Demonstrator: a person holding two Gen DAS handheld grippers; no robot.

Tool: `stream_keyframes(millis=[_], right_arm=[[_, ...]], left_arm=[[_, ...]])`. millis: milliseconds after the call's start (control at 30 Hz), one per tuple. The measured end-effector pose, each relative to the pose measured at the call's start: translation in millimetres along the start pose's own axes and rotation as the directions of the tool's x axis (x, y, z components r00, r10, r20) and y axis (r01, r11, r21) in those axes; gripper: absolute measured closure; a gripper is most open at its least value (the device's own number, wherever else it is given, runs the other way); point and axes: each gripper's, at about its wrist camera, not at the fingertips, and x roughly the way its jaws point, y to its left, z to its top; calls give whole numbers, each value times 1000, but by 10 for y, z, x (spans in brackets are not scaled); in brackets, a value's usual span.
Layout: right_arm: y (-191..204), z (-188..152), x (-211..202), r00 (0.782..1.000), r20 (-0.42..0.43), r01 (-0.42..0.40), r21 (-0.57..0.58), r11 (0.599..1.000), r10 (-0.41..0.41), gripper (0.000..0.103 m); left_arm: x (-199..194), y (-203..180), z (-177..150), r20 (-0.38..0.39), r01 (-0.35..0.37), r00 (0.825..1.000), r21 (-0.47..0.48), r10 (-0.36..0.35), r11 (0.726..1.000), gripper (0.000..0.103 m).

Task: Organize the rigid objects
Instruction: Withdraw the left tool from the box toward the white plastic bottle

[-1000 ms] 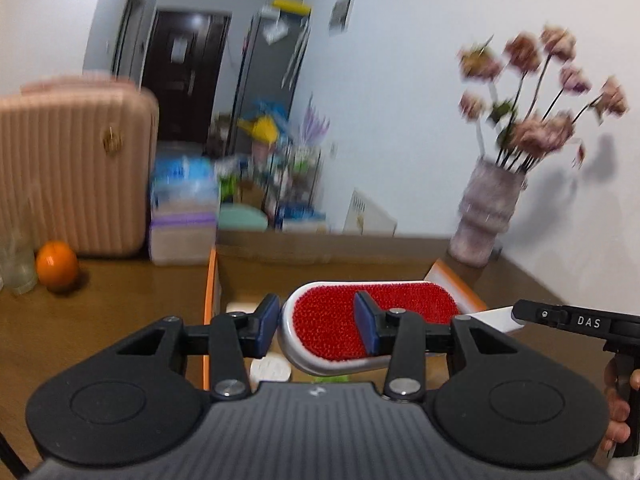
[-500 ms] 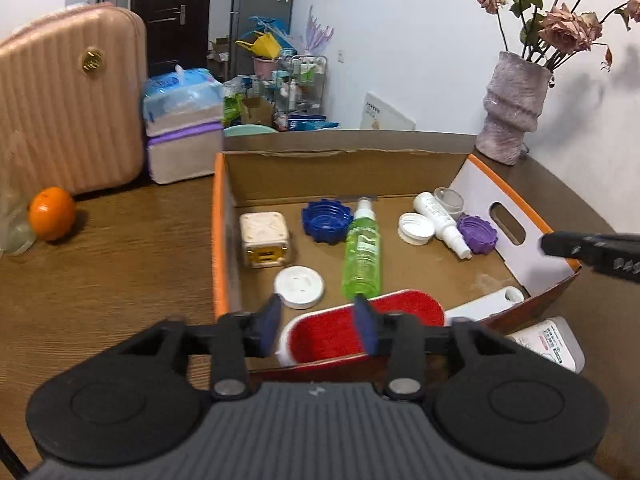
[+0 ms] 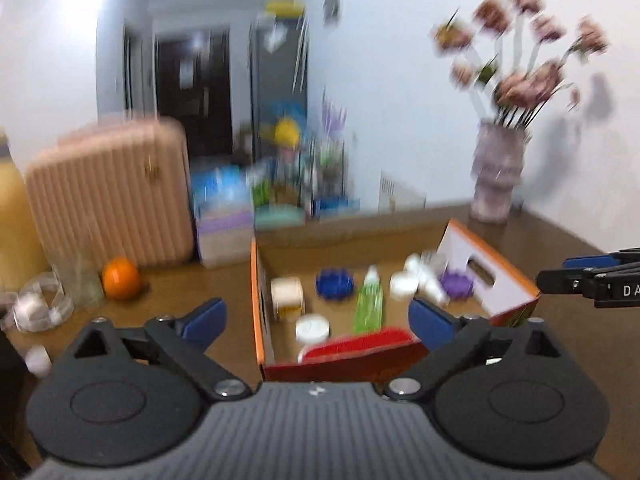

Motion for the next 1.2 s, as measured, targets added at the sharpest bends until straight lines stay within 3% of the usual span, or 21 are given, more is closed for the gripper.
stream_keyframes(millis=[67, 167, 300, 400, 567, 767, 900, 1000, 1200], right_arm=[[53, -97, -170, 996, 89, 3, -7, 1000, -2, 35], [150, -265, -377, 973, 226, 52, -43, 998, -41, 22], [259, -440, -575, 942, 326, 110, -83, 990, -77, 14], [345, -526, -658, 938, 336, 133, -104, 986, -91, 14], [426, -647, -815, 933, 344, 146, -97, 984, -105, 14], [528, -989, -1213, 922, 374, 142, -91, 986, -98, 14], [607, -1400, -1512, 921, 377, 144, -97, 985, -97, 14], [691, -1689, -1797, 909, 404, 153, -84, 985, -107, 14], [766, -2066, -2133, 906, 393, 166, 2, 986, -153, 13]], left_arm=[[-204, -42, -67, 79, -12, 997, 3, 11, 1000, 0], [-457, -68, -179, 162, 0, 987, -26, 5, 1000, 0], [-682, -95, -368, 249, 4, 968, -51, 9, 999, 0], [-807, -93, -474, 286, -3, 958, -66, 21, 998, 0], [-976, -69, -571, 287, -1, 957, -104, 31, 995, 0], [-1567, -107, -827, 342, -58, 935, -110, 93, 992, 0], [-1977, -146, -1142, 318, -58, 944, -102, 88, 993, 0], [-2294, -193, -1444, 344, -56, 935, -96, 86, 994, 0], [-2578, -186, -1702, 331, -79, 939, -65, 96, 995, 0]])
